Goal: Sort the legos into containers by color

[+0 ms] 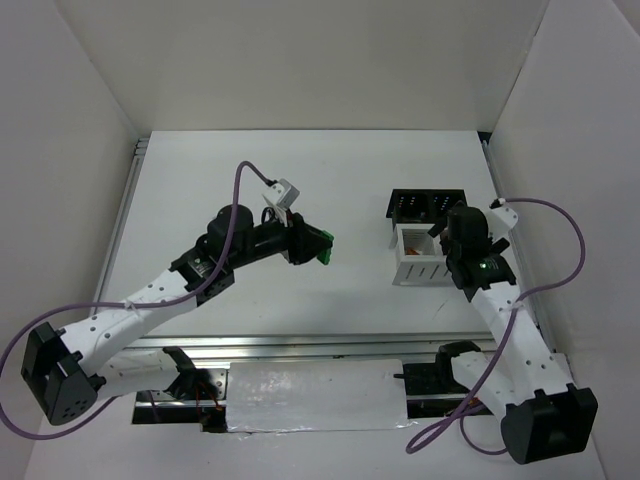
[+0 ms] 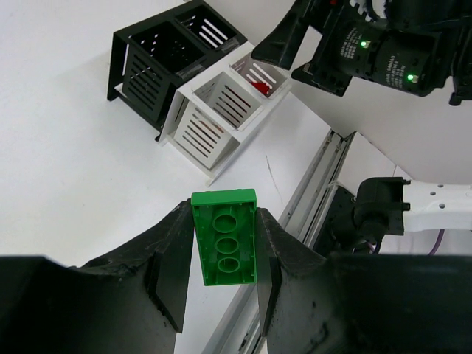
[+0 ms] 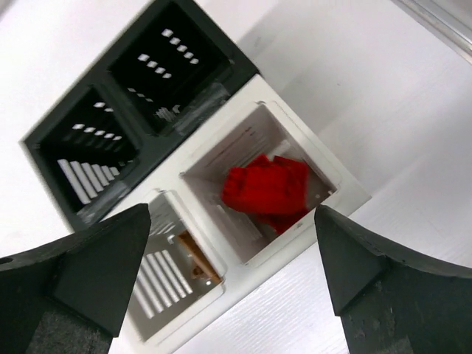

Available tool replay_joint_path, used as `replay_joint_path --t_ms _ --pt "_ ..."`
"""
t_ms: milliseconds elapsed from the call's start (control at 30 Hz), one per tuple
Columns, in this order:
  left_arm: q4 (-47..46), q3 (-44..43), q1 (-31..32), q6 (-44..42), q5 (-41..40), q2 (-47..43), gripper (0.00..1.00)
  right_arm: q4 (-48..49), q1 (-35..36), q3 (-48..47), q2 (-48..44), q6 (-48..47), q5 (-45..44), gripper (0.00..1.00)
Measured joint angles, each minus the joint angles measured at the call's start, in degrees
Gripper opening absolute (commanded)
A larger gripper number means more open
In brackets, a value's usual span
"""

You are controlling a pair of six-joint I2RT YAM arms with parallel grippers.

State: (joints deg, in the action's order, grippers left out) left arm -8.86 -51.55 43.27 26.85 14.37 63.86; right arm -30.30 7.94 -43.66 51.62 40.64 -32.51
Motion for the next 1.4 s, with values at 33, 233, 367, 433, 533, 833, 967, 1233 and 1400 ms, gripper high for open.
replay_joint_path --t_ms 33,233,367,433,533,833,967,1233,1400 --pt "-0.31 -0.28 0.0 0.13 0.22 0.55 0.0 -0.02 0.0 -0.2 -0.79 -0.15 0.35 1.0" --pt "-1.95 -1.49 0.0 2.43 0.55 3.21 0.0 7.21 -0.33 0.83 -8.76 -8.85 22.16 0.99" --pt "-3.34 -3.65 -0.02 5.11 3.58 4.61 0.0 21.64 0.68 6.14 -12.44 -13.75 55.6 1.0" --pt "-5.62 -4.33 -0.04 6.51 6.93 4.9 0.0 29.03 2.47 8.85 -13.49 -13.79 66.51 1.0" --pt "-10.6 -4.33 -0.04 9.55 12.22 4.96 0.0 37.83 6.8 12.22 -14.23 -13.44 76.63 1.0" --pt "-22.49 -3.72 -0.04 15.65 21.57 5.42 0.0 62.47 15.56 13.29 -9.11 -5.55 85.53 0.95" --pt "-23.19 -2.99 -0.04 15.89 22.51 5.42 0.0 67.47 16.72 13.27 -6.49 -2.14 83.93 0.58" --pt "-20.96 -2.54 -0.68 15.13 18.84 5.16 1.0 69.33 17.29 12.61 -2.71 0.17 81.35 0.0" --pt "-0.76 -8.46 0.02 13.38 -1.95 3.72 0.99 50.38 16.0 5.95 -1.14 -8.66 64.83 0.0"
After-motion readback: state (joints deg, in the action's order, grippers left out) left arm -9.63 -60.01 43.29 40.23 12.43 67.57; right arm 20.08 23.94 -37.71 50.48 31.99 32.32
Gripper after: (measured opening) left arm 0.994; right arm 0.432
